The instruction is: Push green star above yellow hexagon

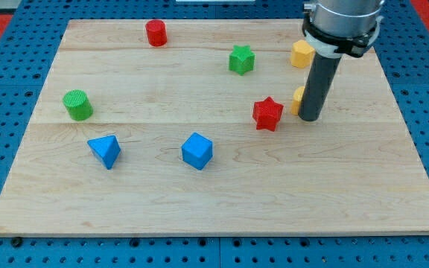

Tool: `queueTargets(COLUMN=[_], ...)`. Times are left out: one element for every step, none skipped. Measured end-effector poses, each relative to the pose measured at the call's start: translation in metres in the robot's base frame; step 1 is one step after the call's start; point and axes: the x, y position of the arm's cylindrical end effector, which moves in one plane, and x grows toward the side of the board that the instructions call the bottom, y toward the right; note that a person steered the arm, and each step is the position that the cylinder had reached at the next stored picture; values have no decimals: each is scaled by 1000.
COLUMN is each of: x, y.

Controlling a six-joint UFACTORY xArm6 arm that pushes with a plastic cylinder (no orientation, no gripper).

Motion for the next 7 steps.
queueTargets(x=[-10,-20,-38,-33,-34,-64,-95], y=[-1,-10,-11,-33,-78,-87,-92])
